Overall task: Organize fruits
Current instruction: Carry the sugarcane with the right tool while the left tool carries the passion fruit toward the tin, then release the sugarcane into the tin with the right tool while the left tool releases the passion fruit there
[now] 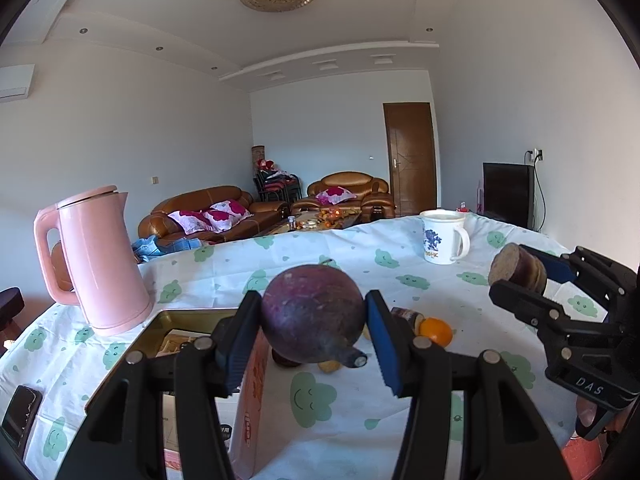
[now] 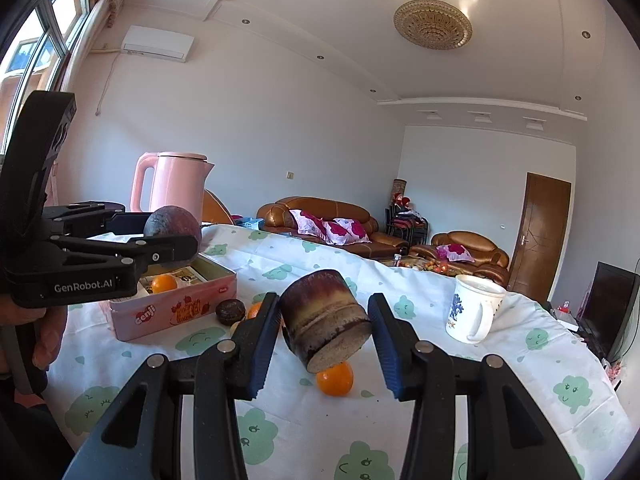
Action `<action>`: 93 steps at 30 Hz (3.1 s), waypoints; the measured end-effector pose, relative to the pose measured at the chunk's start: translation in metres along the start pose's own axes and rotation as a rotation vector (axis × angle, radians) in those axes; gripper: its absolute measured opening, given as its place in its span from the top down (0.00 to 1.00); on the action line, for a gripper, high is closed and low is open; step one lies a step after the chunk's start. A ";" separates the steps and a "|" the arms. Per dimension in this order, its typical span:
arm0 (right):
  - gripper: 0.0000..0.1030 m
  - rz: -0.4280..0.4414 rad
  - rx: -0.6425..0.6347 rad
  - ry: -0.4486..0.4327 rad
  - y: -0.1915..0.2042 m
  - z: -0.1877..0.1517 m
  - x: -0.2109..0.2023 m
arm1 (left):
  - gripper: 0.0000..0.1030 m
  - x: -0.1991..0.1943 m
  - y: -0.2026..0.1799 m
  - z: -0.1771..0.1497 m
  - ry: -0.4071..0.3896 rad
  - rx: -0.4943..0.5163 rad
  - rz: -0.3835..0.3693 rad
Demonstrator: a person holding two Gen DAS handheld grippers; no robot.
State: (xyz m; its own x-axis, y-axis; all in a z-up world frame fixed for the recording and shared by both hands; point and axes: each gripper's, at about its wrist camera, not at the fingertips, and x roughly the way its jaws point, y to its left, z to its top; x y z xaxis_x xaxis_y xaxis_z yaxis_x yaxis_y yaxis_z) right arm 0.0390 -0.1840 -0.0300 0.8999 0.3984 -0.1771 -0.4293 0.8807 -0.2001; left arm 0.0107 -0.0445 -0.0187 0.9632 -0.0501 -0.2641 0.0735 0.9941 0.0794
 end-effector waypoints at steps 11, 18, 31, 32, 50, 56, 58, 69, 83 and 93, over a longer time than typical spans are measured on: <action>0.54 0.055 -0.037 -0.009 0.014 0.028 0.015 | 0.47 0.000 0.026 0.000 0.011 -0.040 0.050; 0.54 0.097 -0.067 -0.003 0.029 0.041 0.030 | 0.47 0.003 0.046 -0.001 0.025 -0.070 0.083; 0.54 0.170 -0.097 0.022 0.054 0.070 0.062 | 0.47 0.009 0.080 -0.007 0.068 -0.106 0.142; 0.54 0.176 -0.096 0.024 0.055 0.072 0.064 | 0.47 0.009 0.082 -0.007 0.071 -0.109 0.147; 0.54 0.276 -0.126 0.089 0.106 0.084 0.117 | 0.47 0.020 0.127 -0.017 0.128 -0.161 0.215; 0.54 0.301 -0.127 0.125 0.120 0.078 0.133 | 0.47 0.026 0.138 -0.020 0.148 -0.172 0.223; 0.54 0.309 -0.125 0.137 0.123 0.076 0.136 | 0.47 0.029 0.142 -0.021 0.160 -0.172 0.225; 0.54 0.336 -0.114 0.187 0.138 0.064 0.147 | 0.47 0.039 0.156 -0.027 0.214 -0.190 0.223; 0.54 0.372 -0.119 0.294 0.154 0.045 0.163 | 0.47 0.054 0.158 -0.036 0.305 -0.163 0.200; 0.54 0.400 -0.117 0.419 0.161 0.026 0.178 | 0.47 0.064 0.156 -0.041 0.359 -0.137 0.195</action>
State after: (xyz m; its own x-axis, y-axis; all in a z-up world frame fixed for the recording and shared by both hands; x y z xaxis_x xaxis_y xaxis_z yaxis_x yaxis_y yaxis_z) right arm 0.1321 0.0357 -0.0687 0.5700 0.5377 -0.6213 -0.7560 0.6393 -0.1403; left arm 0.0730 0.1110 -0.0629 0.8031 0.1523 -0.5761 -0.1591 0.9865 0.0390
